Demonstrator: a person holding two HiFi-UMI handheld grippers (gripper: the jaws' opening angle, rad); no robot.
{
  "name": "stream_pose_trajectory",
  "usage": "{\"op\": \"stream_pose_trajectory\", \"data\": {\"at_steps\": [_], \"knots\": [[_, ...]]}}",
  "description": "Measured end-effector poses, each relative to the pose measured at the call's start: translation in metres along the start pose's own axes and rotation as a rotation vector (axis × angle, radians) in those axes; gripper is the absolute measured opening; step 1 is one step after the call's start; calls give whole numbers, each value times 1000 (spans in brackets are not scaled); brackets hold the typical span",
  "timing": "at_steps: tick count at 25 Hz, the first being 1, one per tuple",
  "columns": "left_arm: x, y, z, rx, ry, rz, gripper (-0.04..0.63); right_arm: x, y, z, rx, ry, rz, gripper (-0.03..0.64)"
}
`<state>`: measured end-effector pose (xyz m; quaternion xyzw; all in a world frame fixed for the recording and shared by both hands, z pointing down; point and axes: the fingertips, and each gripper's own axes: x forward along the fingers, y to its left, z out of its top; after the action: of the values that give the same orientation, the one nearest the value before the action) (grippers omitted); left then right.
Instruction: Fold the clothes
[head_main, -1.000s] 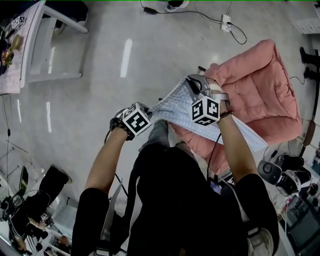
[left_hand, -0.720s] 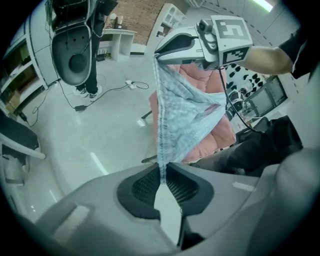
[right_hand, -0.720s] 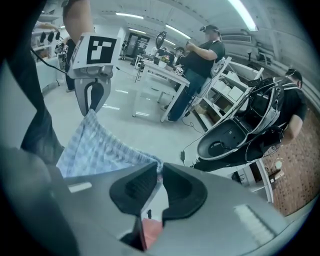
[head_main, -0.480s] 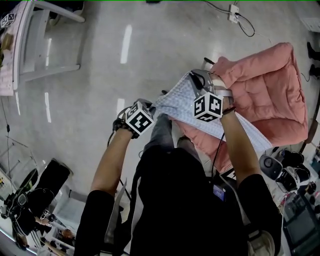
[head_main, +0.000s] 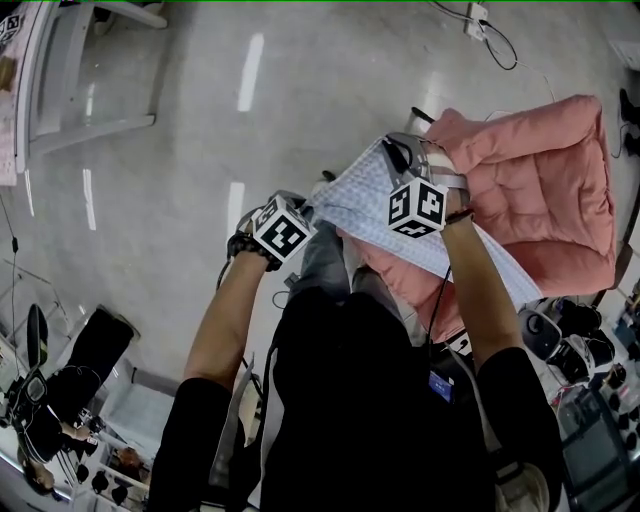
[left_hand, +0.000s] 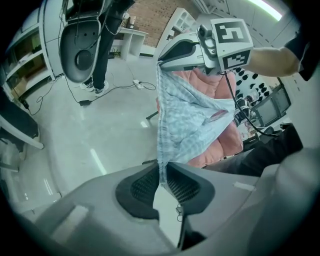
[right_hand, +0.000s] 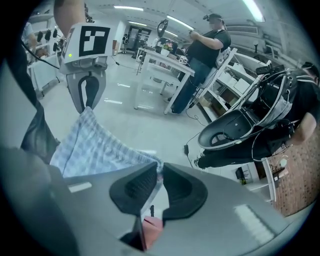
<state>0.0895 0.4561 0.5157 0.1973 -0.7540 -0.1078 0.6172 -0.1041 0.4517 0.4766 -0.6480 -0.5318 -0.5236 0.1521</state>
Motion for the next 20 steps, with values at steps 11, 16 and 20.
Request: {"op": "stream_pose_trajectory", "data": {"at_steps": [11,16,20], "knots": [[-4,-8,0,-28,-35,16,61,5,0,-5,16,-2,-1,52],[-19,2,11,-64,-94,-2,58,-2,-28,4,-1,-16,-63,48],[-21,5,32,-20,-103,12,58,-10,-49,7,-81,-21,-124,48]]}}
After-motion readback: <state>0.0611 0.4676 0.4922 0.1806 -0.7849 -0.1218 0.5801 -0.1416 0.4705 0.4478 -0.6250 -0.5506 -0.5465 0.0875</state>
